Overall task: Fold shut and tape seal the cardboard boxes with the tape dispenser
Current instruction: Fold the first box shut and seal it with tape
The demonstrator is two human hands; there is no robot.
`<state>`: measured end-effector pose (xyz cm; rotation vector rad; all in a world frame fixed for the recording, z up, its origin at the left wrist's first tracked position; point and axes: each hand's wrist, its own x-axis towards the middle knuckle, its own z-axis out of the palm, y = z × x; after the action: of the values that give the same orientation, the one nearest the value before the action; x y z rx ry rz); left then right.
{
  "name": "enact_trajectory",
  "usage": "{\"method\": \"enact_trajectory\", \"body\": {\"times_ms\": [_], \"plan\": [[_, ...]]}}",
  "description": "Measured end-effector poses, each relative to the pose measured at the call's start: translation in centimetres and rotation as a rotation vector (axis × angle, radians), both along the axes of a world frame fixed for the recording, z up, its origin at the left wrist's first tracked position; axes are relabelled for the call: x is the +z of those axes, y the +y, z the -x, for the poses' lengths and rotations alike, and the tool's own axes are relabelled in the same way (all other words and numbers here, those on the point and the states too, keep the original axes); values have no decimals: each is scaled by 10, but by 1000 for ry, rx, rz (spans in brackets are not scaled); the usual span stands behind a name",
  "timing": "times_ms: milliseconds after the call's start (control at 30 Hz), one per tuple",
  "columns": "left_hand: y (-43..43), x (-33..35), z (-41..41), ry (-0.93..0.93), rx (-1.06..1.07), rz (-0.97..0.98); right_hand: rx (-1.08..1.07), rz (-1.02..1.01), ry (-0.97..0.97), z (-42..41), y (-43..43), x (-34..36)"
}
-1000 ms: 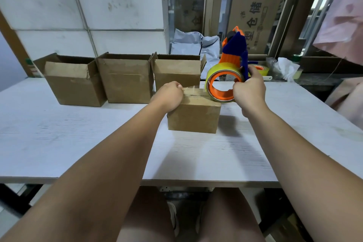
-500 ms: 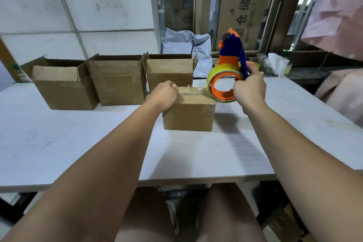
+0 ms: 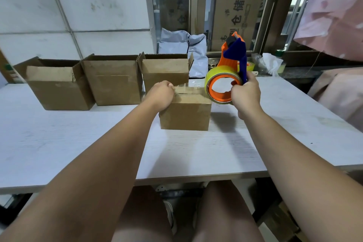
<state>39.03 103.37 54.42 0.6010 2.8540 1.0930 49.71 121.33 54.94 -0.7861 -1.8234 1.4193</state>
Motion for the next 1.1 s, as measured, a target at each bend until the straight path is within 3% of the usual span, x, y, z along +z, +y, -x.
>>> {"method": "enact_trajectory", "body": {"times_ms": [233,400,567,933,1100], "plan": [[-1,0,-1,3,-5,-5,18,61,25,3,1,-6],[0,0,-1,-4,-6,33,19,346,19,-6,2,-39],[-1,5,-2,-37,-39,99,-20,308,68,-13,-5,-62],[-2,6,-9,-39,-22,-11,-46,366,91,-11,0,-61],[1,-2,-3,-29,228,-173,-41,320,93,-12,-1,-62]]}}
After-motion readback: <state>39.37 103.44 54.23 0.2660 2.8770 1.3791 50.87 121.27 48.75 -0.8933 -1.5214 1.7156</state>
